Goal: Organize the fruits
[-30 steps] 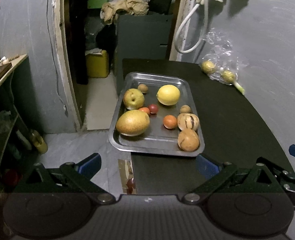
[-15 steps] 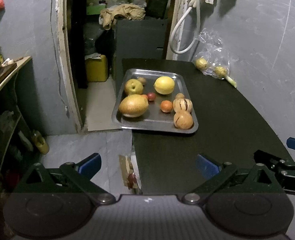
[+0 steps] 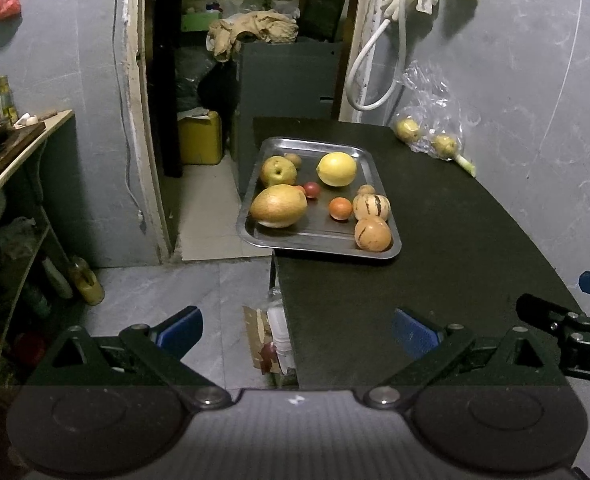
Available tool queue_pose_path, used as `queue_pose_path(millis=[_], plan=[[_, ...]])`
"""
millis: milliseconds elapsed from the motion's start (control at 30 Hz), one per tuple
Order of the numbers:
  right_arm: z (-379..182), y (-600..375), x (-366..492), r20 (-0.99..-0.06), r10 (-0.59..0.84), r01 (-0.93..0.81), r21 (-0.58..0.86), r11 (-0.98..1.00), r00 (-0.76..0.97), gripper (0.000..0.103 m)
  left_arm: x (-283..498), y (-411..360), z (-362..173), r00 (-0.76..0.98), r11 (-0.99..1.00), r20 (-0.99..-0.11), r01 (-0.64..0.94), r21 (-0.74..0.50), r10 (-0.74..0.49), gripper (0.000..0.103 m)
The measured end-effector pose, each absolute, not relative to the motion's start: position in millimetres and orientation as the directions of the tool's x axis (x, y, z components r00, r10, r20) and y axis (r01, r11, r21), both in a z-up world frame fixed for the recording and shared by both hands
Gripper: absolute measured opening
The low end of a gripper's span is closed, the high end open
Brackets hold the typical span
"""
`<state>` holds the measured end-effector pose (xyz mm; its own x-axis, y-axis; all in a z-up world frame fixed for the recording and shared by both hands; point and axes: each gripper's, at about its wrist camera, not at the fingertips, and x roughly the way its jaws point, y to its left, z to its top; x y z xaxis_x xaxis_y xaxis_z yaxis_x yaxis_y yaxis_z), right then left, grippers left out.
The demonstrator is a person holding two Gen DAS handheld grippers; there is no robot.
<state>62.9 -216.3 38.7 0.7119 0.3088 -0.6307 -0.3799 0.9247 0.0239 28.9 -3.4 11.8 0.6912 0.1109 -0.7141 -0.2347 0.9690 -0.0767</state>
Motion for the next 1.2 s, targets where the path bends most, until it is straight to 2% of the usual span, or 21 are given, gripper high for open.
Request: queue_pose_path(millis=[967,1200], plan=[[40.7,-217.8,61.5,-0.629,0.311,-0.380,0.026,0.924,0.713,0.102,25.9,-4.6,16.6,0.670,0.961,-0.730,-0.268,-0.064,0.138,0.102],[40.9,-217.6,61.4,-0.630,0.310,-0.380,0.026,0.925,0.712,0.102,23.1,-4.0,20.6,0.692,0.959,-0.713,-0.264,-0.105,0.113,0.102]])
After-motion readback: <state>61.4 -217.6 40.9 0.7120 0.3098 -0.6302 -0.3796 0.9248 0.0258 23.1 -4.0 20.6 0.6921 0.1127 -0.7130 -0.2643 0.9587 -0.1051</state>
